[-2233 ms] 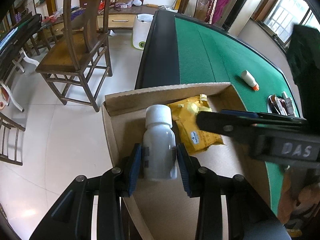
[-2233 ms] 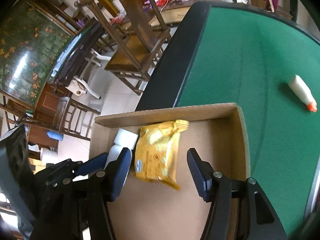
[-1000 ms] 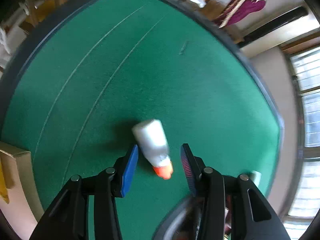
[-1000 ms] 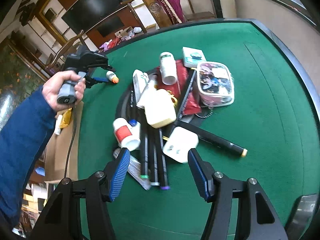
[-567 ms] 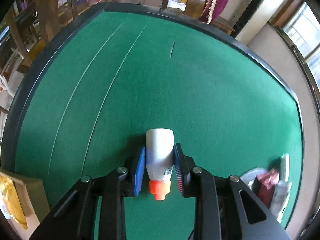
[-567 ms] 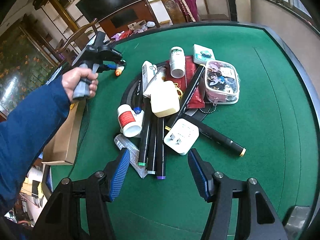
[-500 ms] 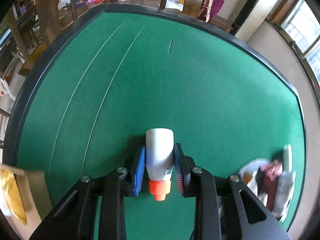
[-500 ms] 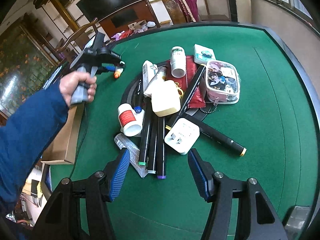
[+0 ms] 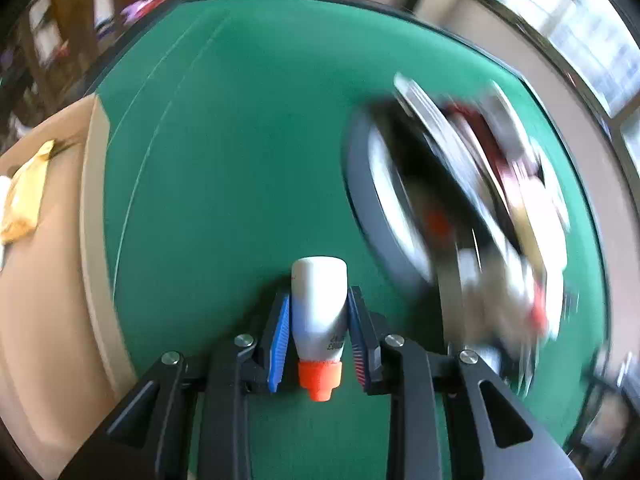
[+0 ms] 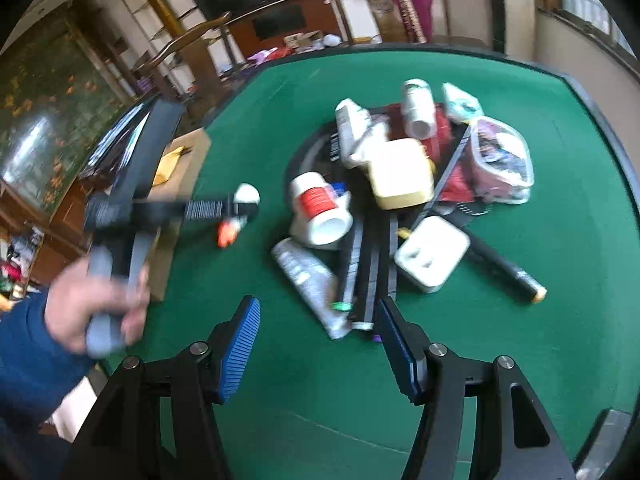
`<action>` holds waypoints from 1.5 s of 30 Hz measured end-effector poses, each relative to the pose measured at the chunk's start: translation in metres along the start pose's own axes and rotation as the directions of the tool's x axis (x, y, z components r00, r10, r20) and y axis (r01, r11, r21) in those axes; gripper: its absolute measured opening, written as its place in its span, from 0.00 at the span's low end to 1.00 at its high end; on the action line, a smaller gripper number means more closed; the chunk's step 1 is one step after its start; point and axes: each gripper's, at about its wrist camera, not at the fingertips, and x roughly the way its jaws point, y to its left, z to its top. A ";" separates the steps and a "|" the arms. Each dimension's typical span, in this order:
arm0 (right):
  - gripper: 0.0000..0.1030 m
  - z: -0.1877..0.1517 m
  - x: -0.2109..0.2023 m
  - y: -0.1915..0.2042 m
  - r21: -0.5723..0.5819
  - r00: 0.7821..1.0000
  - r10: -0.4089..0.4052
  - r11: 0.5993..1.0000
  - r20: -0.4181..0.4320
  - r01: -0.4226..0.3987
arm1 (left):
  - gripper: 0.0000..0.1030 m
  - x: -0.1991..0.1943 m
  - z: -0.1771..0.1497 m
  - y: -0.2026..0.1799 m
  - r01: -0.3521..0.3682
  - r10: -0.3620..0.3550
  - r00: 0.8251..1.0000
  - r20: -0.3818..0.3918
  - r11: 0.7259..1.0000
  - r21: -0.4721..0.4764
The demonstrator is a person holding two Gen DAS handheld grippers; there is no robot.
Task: Organize objects
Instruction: 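Grasp the glue bottle with the left tool while the right tool grasps the silver tube, then carry the glue bottle and silver tube into the cardboard tray with both tools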
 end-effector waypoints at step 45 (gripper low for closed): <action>0.30 -0.041 0.013 0.011 -0.008 0.998 -0.057 0.998 -0.029 0.056 | 0.26 -0.055 -0.116 -0.011 0.061 -0.056 0.995 0.088 0.997 -0.056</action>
